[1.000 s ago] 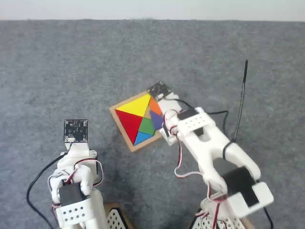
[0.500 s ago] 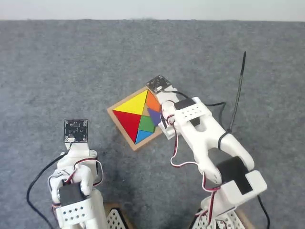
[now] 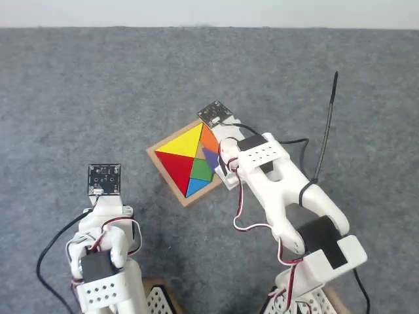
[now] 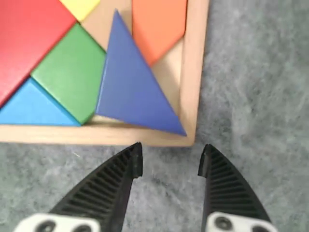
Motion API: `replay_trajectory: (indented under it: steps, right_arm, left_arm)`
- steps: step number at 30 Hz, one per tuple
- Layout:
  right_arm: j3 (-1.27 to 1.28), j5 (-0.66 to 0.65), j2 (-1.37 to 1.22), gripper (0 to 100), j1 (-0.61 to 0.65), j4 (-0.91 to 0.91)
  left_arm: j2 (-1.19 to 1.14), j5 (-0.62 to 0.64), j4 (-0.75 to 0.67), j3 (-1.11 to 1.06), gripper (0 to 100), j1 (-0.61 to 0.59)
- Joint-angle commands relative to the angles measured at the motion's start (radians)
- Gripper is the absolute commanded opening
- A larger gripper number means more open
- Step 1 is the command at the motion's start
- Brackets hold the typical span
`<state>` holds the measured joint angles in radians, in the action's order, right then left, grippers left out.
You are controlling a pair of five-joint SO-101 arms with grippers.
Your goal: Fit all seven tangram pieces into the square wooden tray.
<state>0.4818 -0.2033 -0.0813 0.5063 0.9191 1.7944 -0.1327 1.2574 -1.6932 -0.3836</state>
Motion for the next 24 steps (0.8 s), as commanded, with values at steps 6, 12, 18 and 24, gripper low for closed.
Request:
replay_trajectory:
  steps: [6,12,18,24]
  right_arm:
    - [-0.114,-0.043,0.053,19.0,-0.033,-0.018]
    - [-0.198,-0.044,-0.087,19.0,-0.033,-0.008]
    - [-0.276,-0.044,-0.147,19.0,-0.033,0.015]
    - [-0.327,-0.046,-0.153,19.0,-0.031,0.004]
  left_arm:
    - [0.018,-0.009,0.005,0.008,2,-0.003]
    - [0.018,-0.009,0.005,0.008,2,-0.003]
    - [0.018,-0.009,0.005,0.008,2,-0.003]
    - [0.018,-0.009,0.005,0.008,2,-0.003]
